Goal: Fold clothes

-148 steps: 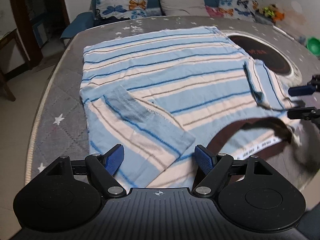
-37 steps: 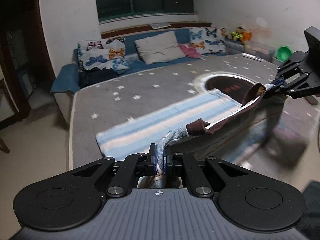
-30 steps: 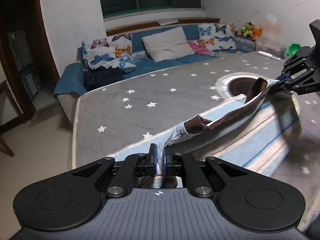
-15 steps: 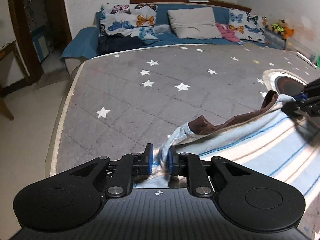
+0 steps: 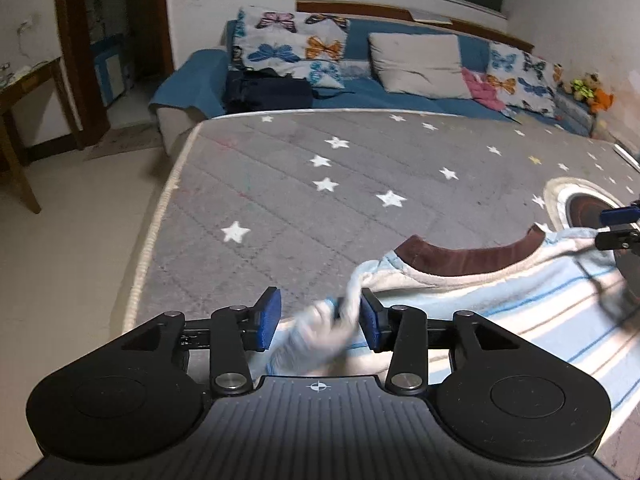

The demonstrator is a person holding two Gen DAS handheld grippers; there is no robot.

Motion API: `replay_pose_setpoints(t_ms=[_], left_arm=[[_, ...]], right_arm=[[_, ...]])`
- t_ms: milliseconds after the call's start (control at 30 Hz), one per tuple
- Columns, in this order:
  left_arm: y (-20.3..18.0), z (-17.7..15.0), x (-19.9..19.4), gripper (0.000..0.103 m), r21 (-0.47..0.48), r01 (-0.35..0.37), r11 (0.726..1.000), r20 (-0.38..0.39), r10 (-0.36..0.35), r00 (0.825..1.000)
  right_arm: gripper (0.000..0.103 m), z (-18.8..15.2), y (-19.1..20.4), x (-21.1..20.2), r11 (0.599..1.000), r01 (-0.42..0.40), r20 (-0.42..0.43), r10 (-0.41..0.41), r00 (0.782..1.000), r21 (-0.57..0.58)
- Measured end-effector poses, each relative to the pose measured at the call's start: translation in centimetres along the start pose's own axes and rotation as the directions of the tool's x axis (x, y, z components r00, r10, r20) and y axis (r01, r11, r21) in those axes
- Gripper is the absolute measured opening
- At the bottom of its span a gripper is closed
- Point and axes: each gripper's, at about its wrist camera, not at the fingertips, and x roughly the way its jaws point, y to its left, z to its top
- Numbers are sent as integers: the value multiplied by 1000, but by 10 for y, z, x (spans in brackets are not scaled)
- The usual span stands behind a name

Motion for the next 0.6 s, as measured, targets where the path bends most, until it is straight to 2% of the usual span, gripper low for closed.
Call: replay_pose_setpoints(t_ms=[67, 100, 167, 233, 367, 600], left_arm=[[-4, -1, -11, 43, 14, -52, 999, 53, 51, 997], [-5, -1, -16, 43, 8, -54, 999, 63, 53, 997], [-7, -1, -24, 43, -5, -16, 1000, 73, 16, 997], [-13, -2, -26, 43, 1, 14, 1000, 70, -14, 997], [-32, -10, -24, 43, 39, 81, 996, 48, -82, 995], [-53, -31, -7, 43, 100, 102, 990, -12, -101, 995]], right_arm=[[43, 0, 8, -3, 1000, -18, 19, 18, 1000, -8], [40, 1, 12, -3, 1000, -26, 27, 26, 999, -15], [28, 1, 24, 2, 998, -44, 34, 45, 998, -36], [23, 2, 31, 11, 997, -73, 29, 73, 997, -28], [23, 4, 42, 32, 996, -89, 18, 89, 996, -10], [23, 12, 47, 56, 1000, -24, -8, 24, 1000, 5]])
